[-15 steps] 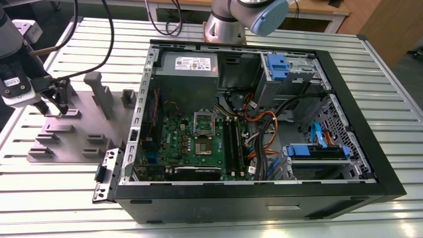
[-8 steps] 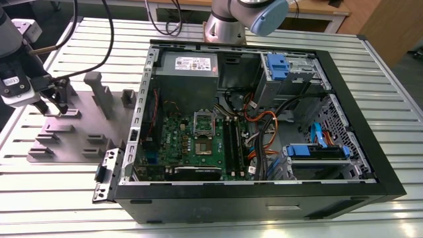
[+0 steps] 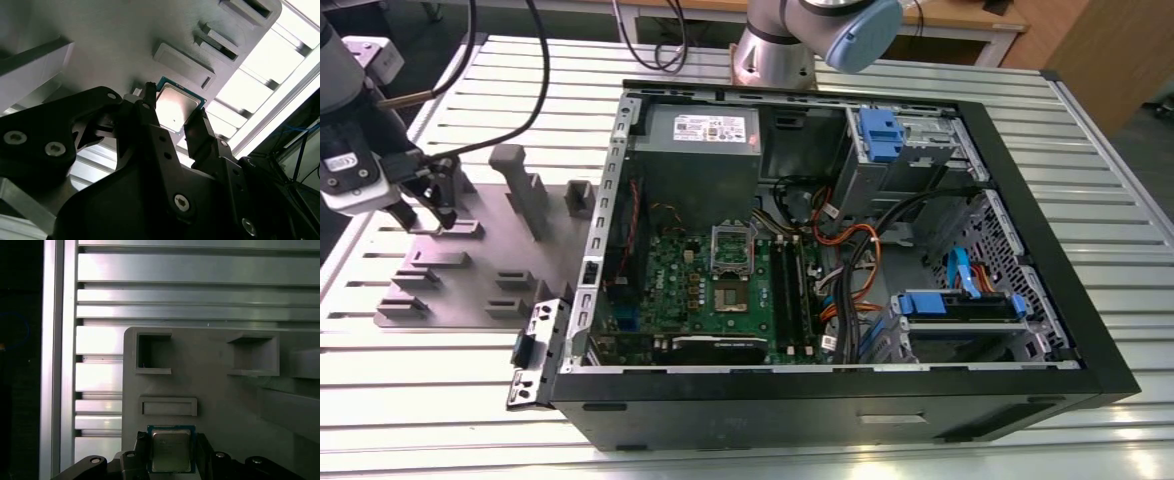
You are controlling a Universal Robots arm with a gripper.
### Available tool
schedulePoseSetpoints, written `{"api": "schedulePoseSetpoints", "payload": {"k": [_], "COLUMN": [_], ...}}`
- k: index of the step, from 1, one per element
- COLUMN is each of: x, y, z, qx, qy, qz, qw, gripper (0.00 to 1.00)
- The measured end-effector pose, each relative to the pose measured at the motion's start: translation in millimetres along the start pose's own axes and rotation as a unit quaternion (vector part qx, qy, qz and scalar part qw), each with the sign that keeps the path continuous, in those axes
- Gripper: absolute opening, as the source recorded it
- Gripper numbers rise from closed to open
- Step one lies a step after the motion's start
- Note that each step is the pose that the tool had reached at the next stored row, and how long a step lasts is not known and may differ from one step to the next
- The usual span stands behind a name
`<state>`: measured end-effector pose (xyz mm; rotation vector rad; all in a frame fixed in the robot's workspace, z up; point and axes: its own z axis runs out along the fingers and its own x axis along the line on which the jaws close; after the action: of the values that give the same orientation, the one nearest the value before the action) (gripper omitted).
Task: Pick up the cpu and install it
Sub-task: 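Pick up the cpu and move it towards the insertion slot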
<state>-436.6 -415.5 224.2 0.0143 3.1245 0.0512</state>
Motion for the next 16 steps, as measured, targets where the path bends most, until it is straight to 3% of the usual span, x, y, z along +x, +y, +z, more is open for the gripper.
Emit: {"api": "schedulePoseSetpoints", "payload": {"k": [16], "x": [-0.2], "y": [0.1], "z": [-2.3], "qx": [0.0001], "qy": [0.0001], "qz": [0.0], "qw": [1.0], "gripper": [0.47]}}
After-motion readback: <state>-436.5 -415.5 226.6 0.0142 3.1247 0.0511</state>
